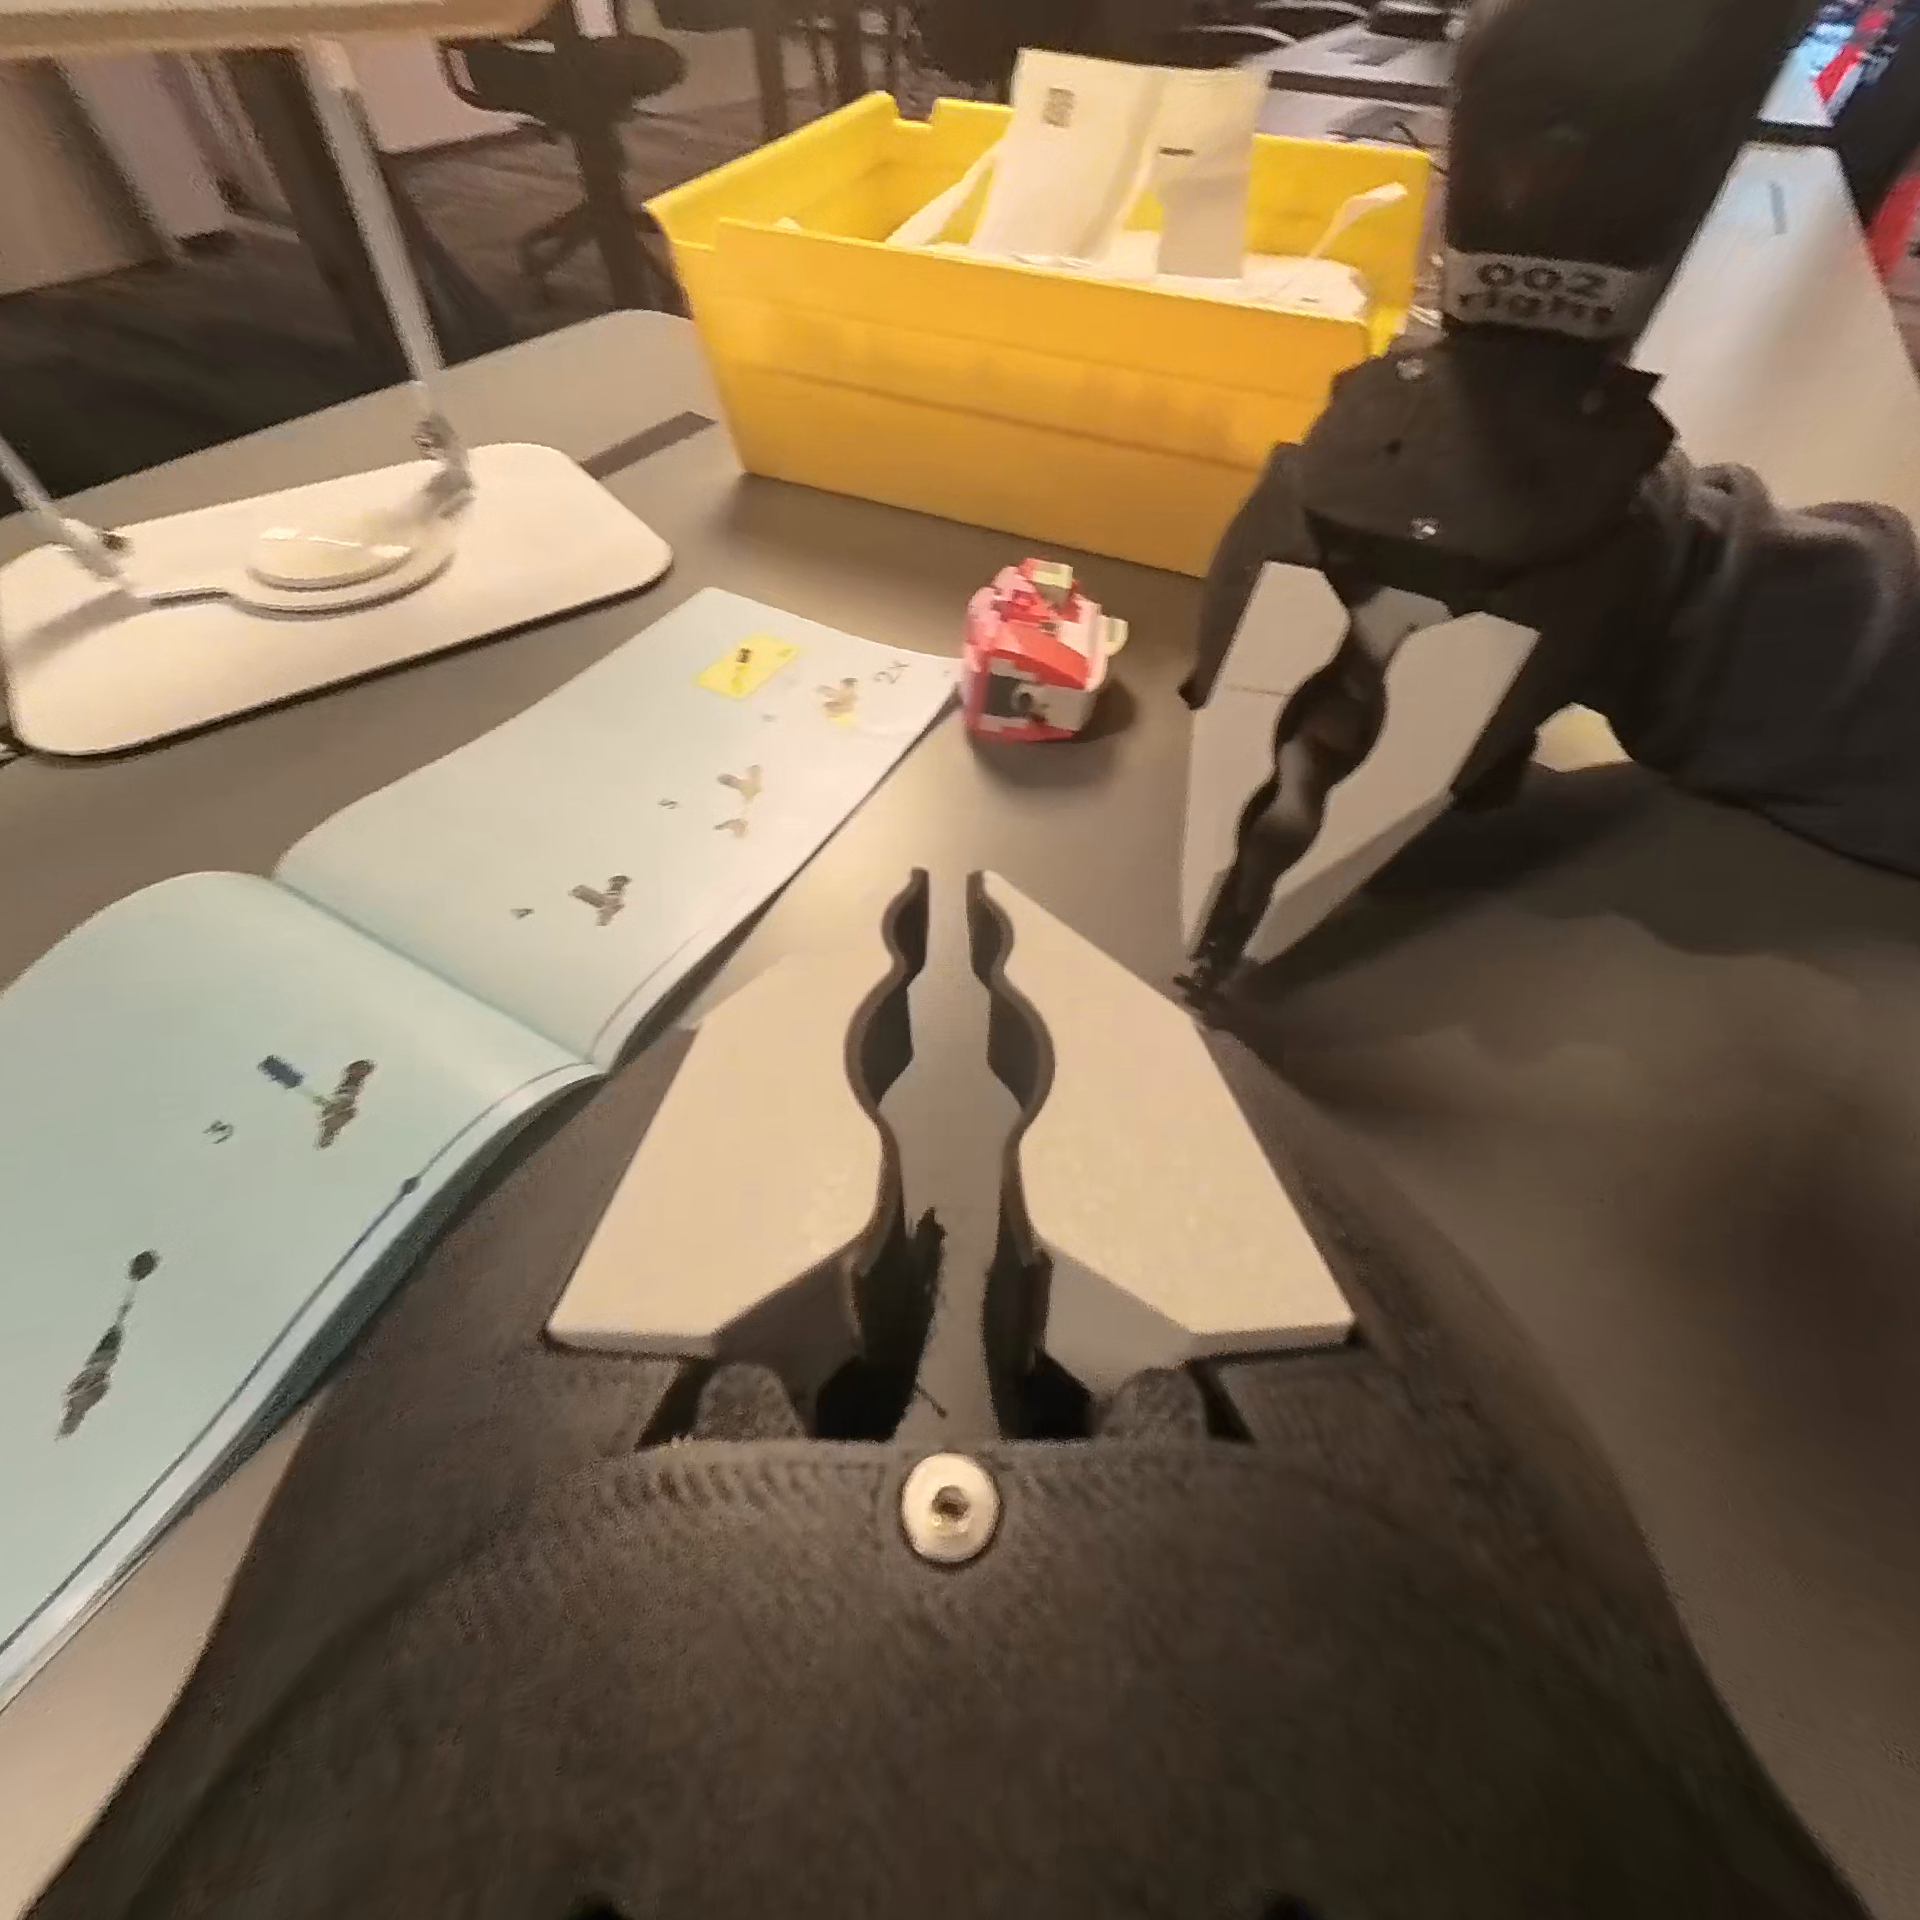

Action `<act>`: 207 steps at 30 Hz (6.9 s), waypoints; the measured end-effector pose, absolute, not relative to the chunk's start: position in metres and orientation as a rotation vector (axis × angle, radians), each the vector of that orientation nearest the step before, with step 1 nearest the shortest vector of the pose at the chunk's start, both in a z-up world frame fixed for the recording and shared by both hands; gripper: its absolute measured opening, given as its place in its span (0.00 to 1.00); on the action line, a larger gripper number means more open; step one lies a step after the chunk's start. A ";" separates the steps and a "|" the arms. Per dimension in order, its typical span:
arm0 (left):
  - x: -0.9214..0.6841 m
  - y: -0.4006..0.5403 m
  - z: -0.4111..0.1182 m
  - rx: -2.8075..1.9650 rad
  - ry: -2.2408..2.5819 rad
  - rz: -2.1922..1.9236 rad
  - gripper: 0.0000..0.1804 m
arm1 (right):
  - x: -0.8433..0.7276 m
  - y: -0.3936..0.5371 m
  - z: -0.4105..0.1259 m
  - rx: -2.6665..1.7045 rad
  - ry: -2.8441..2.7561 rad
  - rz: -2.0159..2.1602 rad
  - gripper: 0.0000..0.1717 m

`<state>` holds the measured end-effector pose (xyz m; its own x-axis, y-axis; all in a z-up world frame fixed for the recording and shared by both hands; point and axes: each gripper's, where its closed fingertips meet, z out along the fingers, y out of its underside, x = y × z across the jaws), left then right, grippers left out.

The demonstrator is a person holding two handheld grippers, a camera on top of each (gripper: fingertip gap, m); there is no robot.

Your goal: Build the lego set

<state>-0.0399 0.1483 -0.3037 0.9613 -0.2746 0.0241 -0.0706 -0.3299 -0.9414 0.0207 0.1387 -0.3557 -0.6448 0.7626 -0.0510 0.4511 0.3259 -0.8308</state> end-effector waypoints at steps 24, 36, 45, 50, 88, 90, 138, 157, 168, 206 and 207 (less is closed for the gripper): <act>-0.064 0.154 -0.281 -1.759 0.058 -0.136 0.05 | 0.029 0.149 -0.367 -1.139 -2.298 1.169 0.20; -0.076 0.154 -0.273 -1.701 -0.015 -0.084 0.14 | 0.007 0.199 -0.264 -0.938 -1.457 1.544 0.18; -0.077 0.154 -0.272 -1.699 -0.012 -0.054 0.15 | 0.025 0.248 -0.220 -0.834 -1.007 1.255 0.11; -0.076 0.154 -0.271 -1.698 0.009 -0.009 0.15 | 0.035 0.267 -0.213 -0.824 -0.895 1.039 0.06; -0.063 0.157 -0.276 -1.722 0.074 -0.032 0.12 | 0.031 0.286 -0.229 -0.915 -0.913 0.866 0.00; -0.063 0.158 -0.277 -1.724 0.073 -0.033 0.11 | 0.030 0.286 -0.230 -0.917 -0.917 0.868 0.00; -0.132 -0.011 -0.215 -1.719 -0.222 0.336 0.15 | 0.018 0.267 -0.242 -0.849 -1.053 0.812 0.00; -0.157 -0.128 -0.183 -1.609 -0.376 0.563 0.15 | 0.011 0.261 -0.254 -0.807 -1.151 0.711 0.00; -0.299 -0.208 -0.199 -2.078 -0.553 0.581 0.12 | 0.010 0.283 -0.260 -0.863 -1.119 0.460 0.00; -0.350 -0.174 -0.359 -2.920 -0.722 -0.067 0.07 | 0.010 0.303 -0.270 -0.933 -1.119 0.273 0.00; -0.348 -0.179 -0.360 -2.952 -0.734 -0.065 0.07 | 0.010 0.303 -0.269 -0.933 -1.117 0.278 0.00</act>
<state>-0.3480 -0.1788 -0.3597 0.8828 0.4651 0.0652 0.4693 -0.8789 -0.0855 0.0105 0.3027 -0.2692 0.4499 0.6193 0.6435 0.2458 0.6069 -0.7558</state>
